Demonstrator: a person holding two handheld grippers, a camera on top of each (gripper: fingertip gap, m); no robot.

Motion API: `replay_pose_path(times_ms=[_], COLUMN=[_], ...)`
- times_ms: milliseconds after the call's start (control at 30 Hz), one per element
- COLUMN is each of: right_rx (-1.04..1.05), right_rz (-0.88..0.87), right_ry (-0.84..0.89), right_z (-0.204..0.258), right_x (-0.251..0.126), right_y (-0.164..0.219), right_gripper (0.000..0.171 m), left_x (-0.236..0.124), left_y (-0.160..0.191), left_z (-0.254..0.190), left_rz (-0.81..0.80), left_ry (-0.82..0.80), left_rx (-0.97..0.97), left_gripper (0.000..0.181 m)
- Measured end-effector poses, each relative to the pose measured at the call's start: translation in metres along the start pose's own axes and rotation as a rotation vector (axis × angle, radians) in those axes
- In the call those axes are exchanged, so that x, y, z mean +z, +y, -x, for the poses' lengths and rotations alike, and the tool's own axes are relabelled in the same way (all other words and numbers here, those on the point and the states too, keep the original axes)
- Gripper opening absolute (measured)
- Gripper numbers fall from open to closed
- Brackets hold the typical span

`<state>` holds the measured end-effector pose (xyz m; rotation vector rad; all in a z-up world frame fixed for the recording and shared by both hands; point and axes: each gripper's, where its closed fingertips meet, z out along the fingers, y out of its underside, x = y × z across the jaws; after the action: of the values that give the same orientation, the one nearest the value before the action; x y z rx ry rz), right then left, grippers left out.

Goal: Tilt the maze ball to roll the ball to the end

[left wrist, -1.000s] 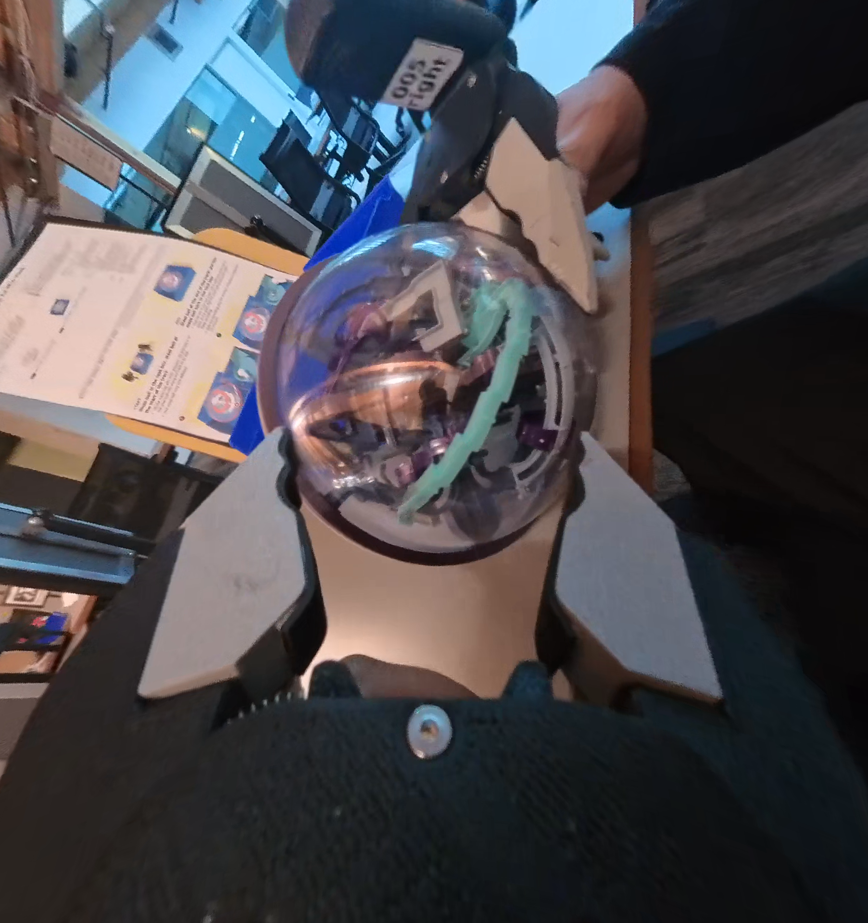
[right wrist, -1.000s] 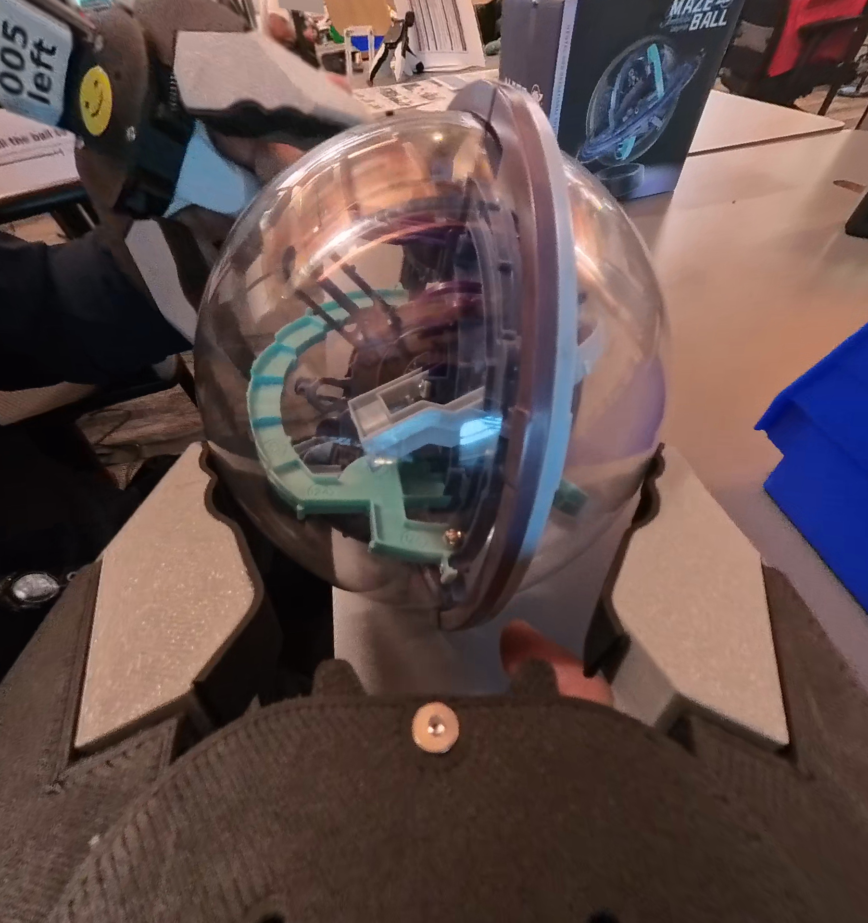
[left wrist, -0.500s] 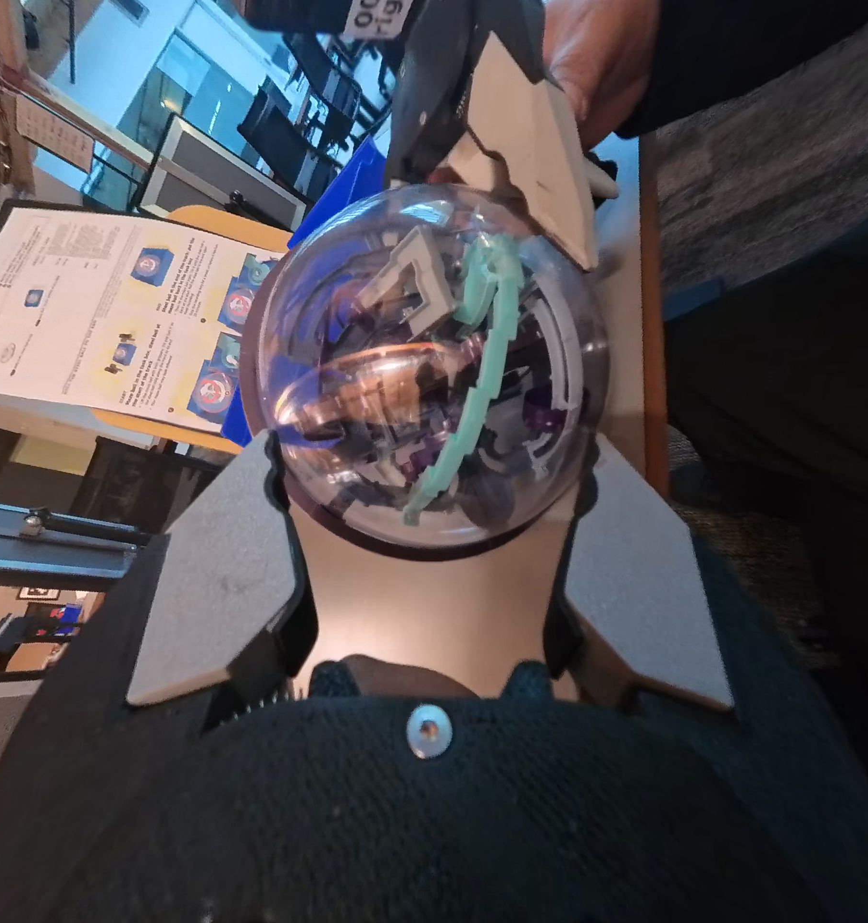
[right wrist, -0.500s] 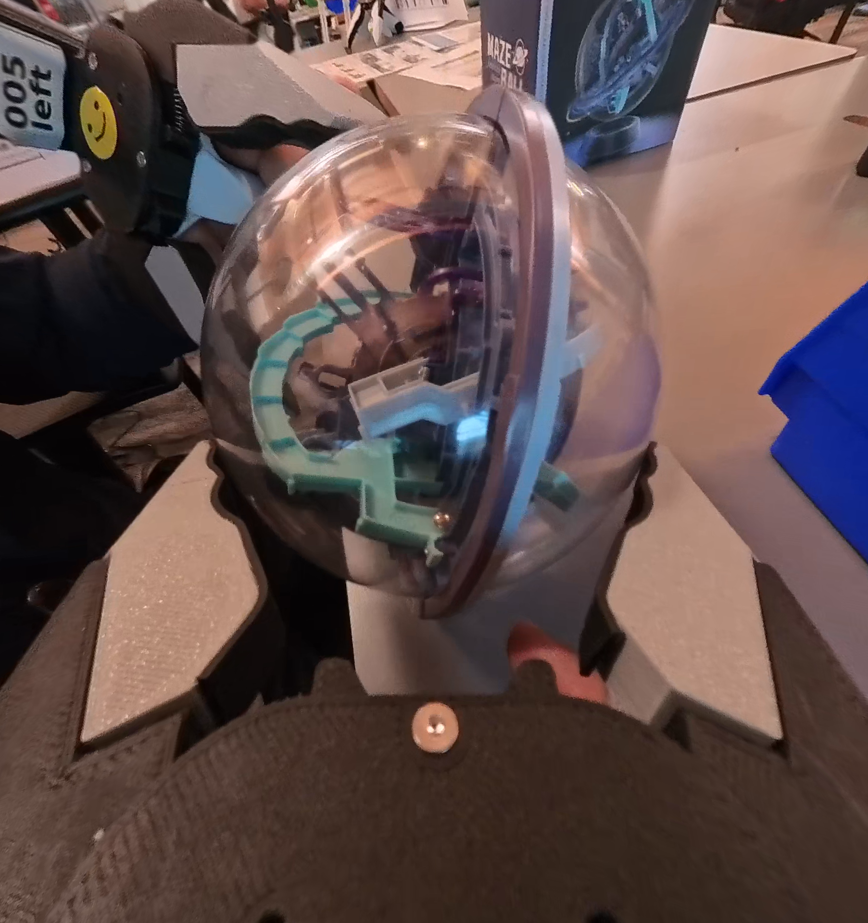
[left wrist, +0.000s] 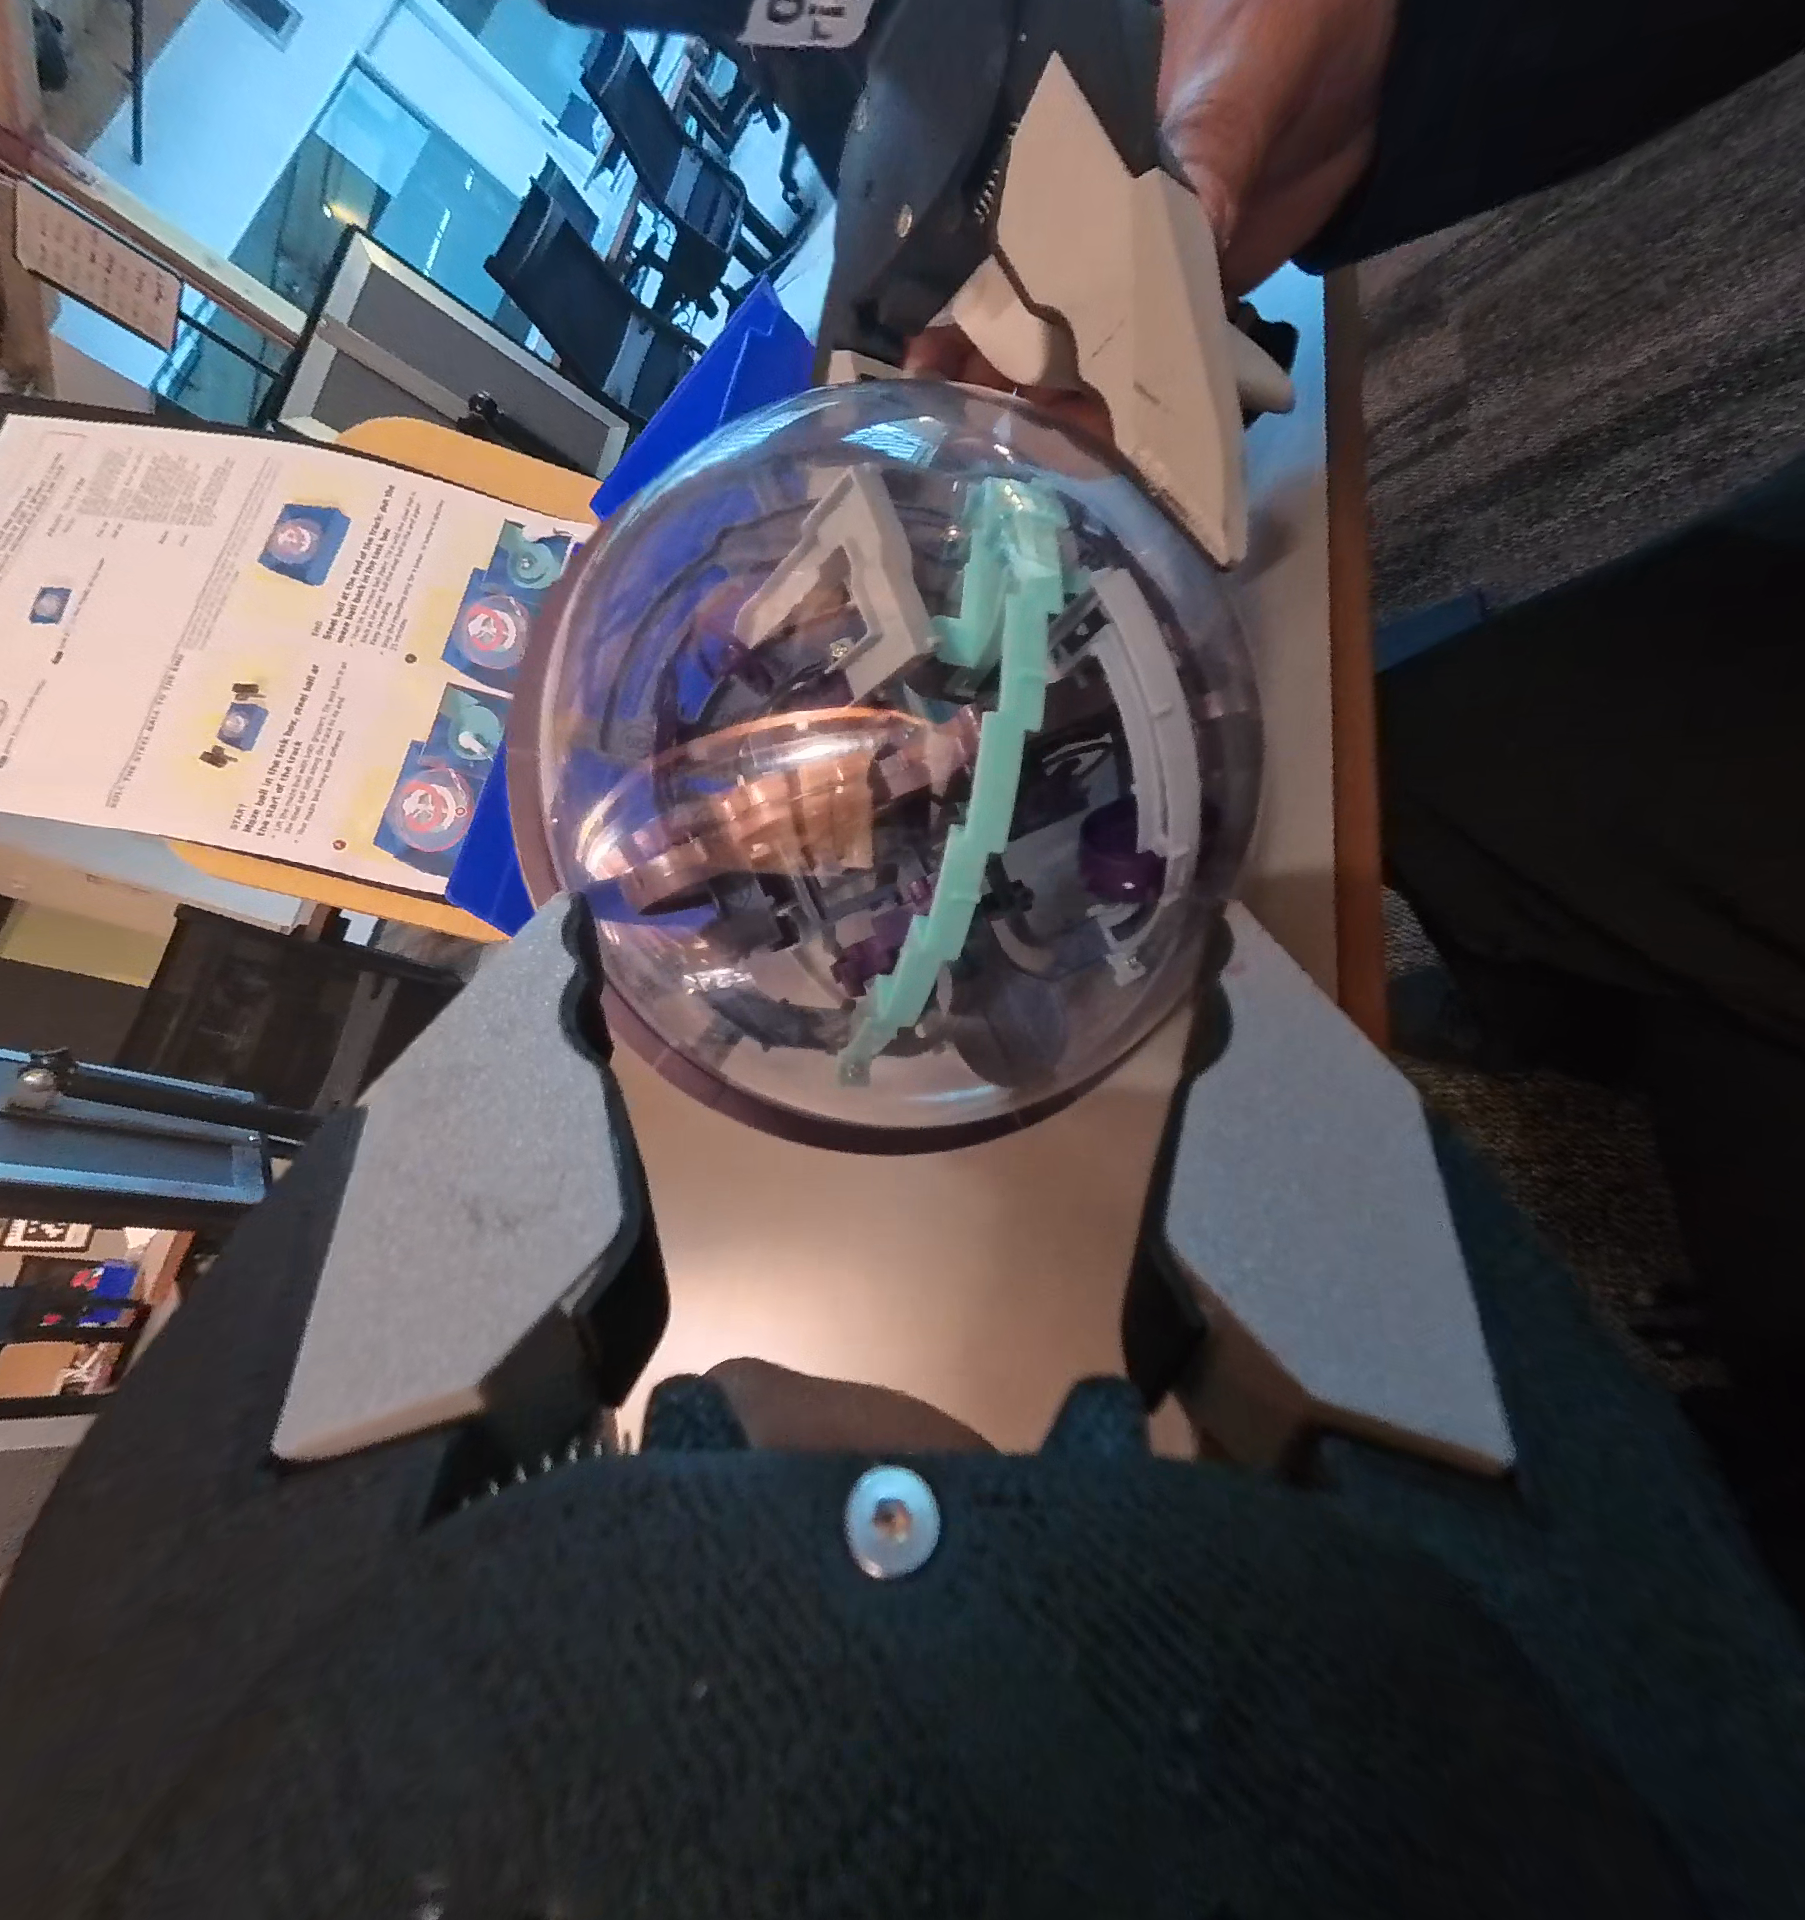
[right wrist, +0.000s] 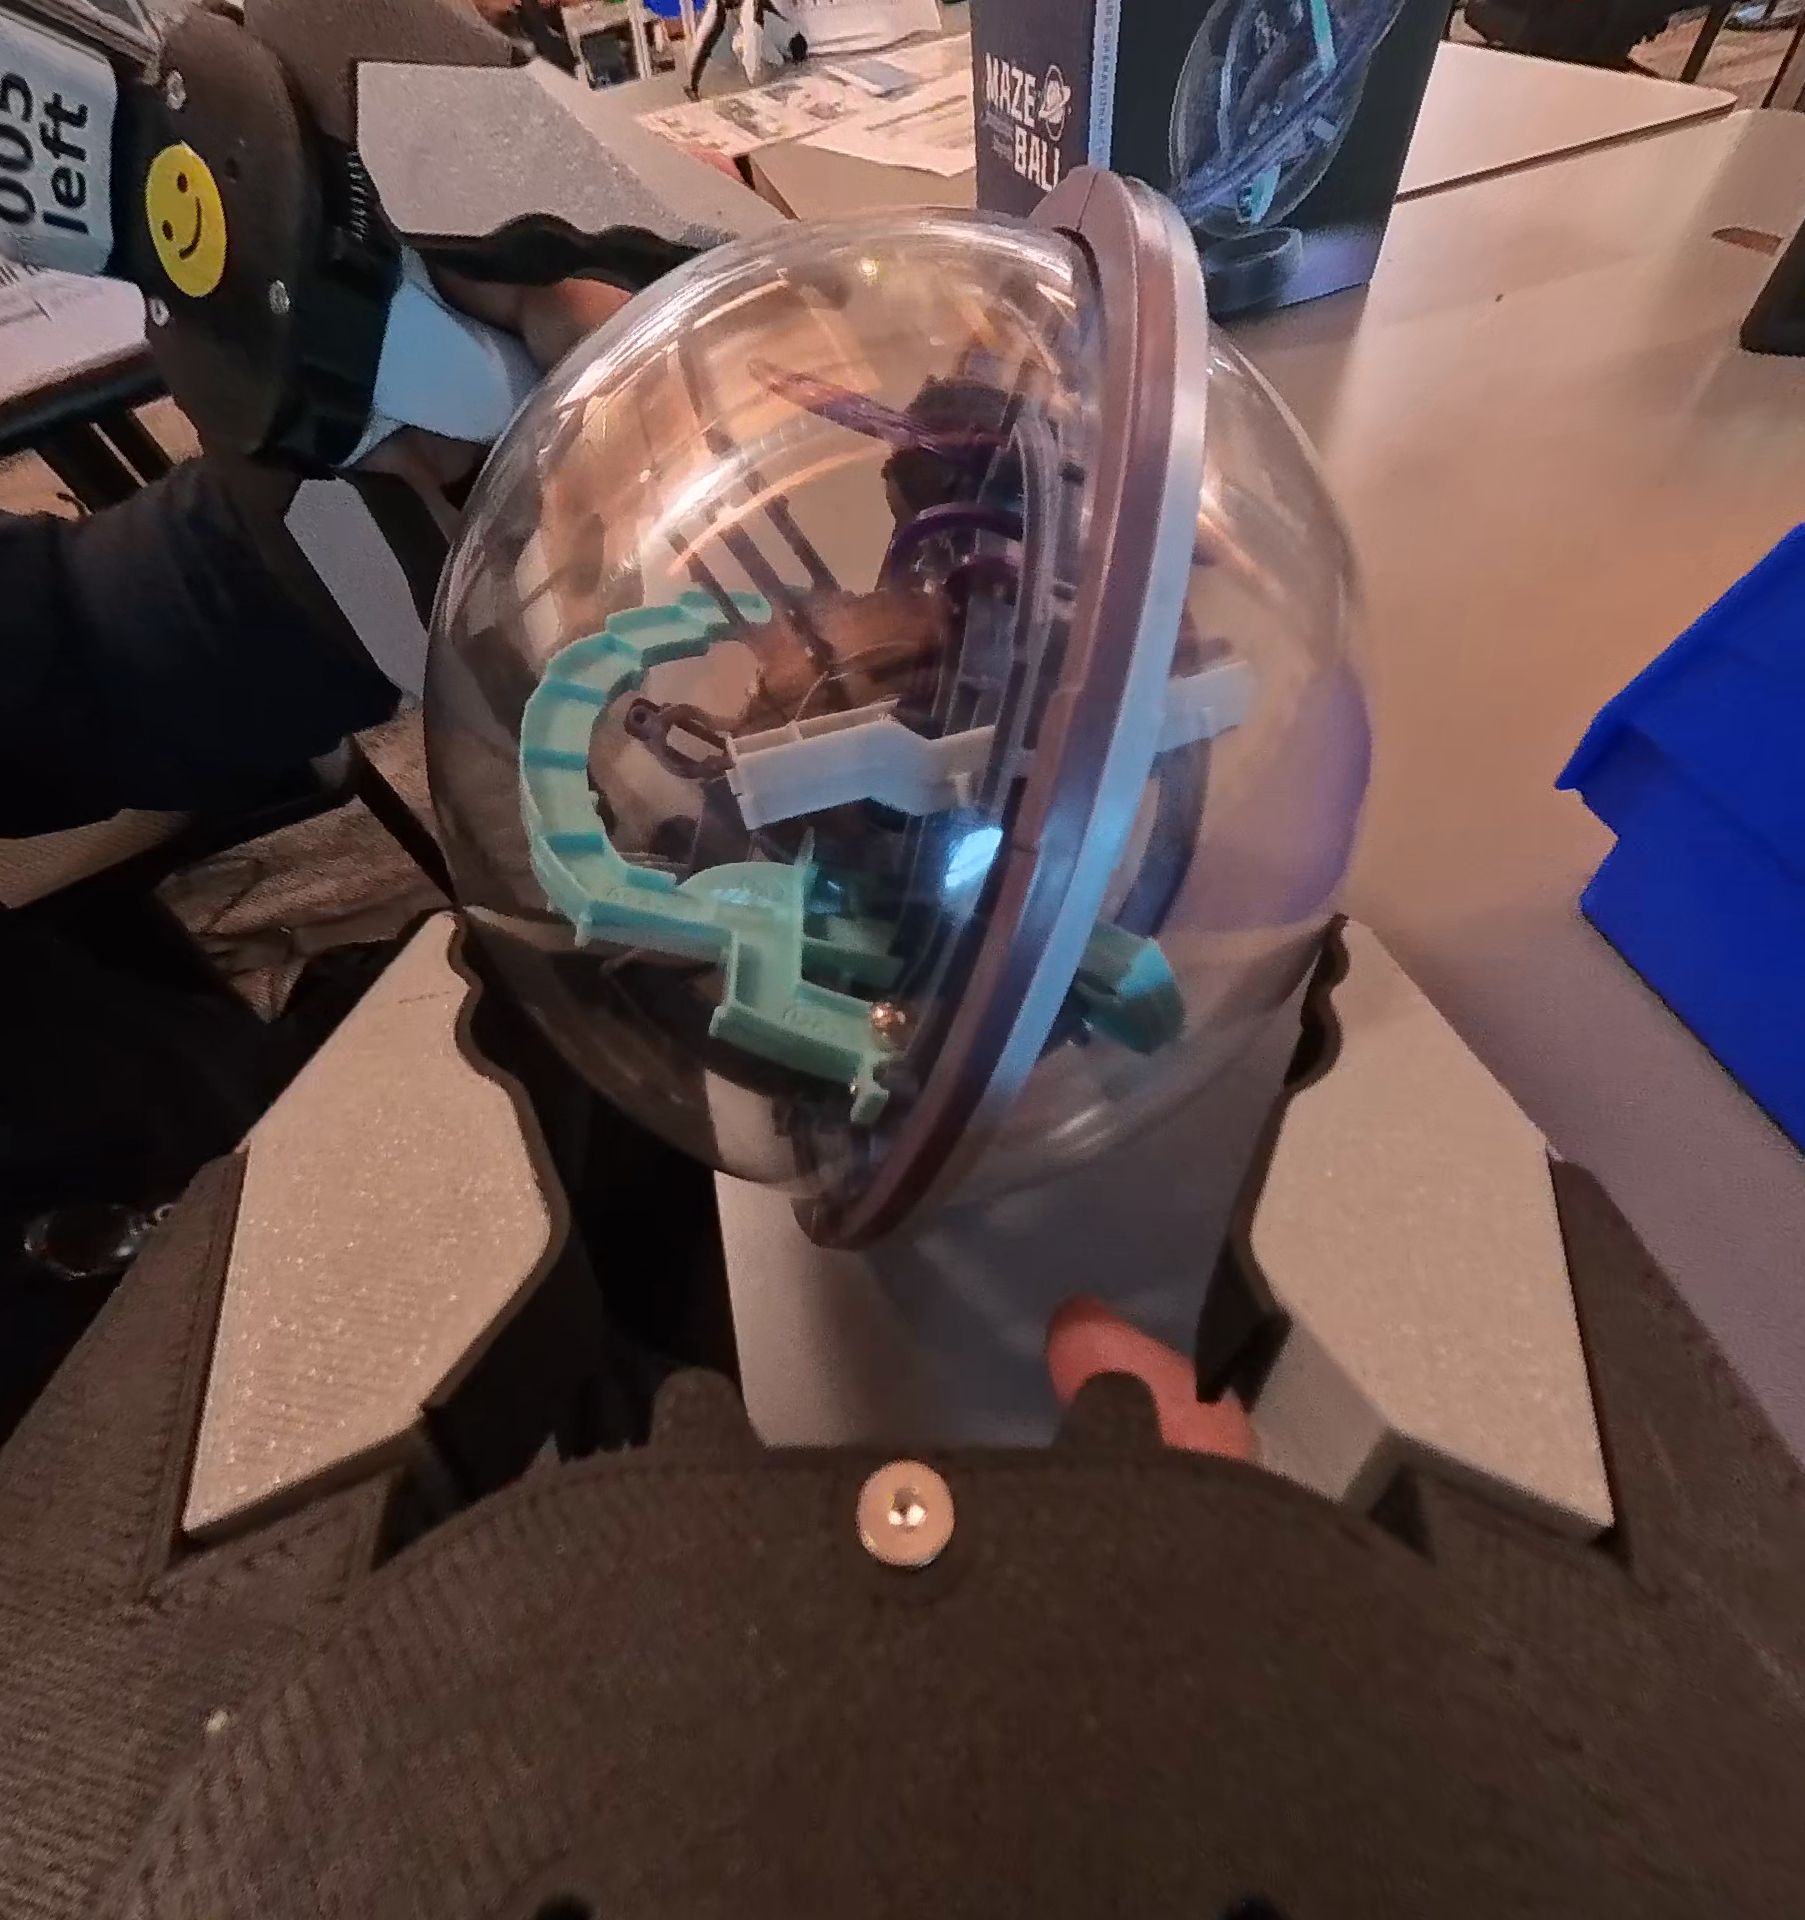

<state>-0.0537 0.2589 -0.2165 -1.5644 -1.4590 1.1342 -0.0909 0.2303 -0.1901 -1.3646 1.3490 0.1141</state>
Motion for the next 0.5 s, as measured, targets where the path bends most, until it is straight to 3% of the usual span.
replay_pose_path(times_ms=[500], right_rx=[0.070], right_rz=[-0.014], right_ry=[-0.077], right_z=[0.013], right_x=[0.013], right_y=[0.007], right_gripper=[0.148], left_x=[-0.009], left_y=[-0.018], left_z=[-0.002], left_rz=[-0.082], left_ry=[0.046], left_rx=[-0.055], left_gripper=[0.116])
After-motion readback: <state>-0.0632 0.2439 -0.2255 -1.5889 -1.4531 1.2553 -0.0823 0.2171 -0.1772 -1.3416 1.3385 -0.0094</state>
